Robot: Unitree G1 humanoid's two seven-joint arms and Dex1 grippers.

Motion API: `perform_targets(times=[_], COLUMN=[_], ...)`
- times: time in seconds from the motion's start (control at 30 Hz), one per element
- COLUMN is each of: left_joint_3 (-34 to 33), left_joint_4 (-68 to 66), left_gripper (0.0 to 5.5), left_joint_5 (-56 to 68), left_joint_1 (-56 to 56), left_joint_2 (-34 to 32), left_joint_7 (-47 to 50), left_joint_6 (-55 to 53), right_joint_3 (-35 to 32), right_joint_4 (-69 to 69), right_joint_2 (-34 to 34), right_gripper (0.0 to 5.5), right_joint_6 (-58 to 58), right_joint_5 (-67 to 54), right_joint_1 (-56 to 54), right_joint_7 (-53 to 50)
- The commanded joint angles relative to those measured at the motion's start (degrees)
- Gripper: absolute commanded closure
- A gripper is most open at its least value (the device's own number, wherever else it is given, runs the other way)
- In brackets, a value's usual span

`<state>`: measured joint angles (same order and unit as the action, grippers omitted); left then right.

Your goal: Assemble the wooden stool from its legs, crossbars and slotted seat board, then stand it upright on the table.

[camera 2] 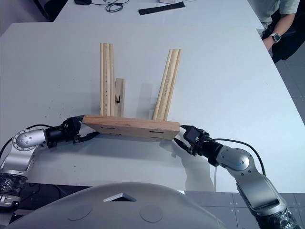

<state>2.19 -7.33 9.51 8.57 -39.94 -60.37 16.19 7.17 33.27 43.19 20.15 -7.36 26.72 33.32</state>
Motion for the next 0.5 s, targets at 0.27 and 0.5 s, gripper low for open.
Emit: perform_targets(times=[0.27,0.5], left_joint_3=[-0.3,-10.9], left_joint_4=[21.0,40.5], left_gripper=[2.31,2.31], left_joint_5=[10.8,27.4], left_joint_1=[5.2,9.5], left_joint_2=[-1.0,-5.6], left_joint_7=[-1.2,2.2], left_joint_6=[-13.7,-28.9], right_joint_3=[-4.1,-21.4], right_joint_4=[12.6,26.6], right_joint_2=[-2.7,2.1], right_gripper=[2.79,2.79], right_joint_6=[7.1,13.8], right_joint_5=[-9.4,-33.7], right_joint_1=[-1.1,-0.1], right_joint_7=[2.8,3.1])
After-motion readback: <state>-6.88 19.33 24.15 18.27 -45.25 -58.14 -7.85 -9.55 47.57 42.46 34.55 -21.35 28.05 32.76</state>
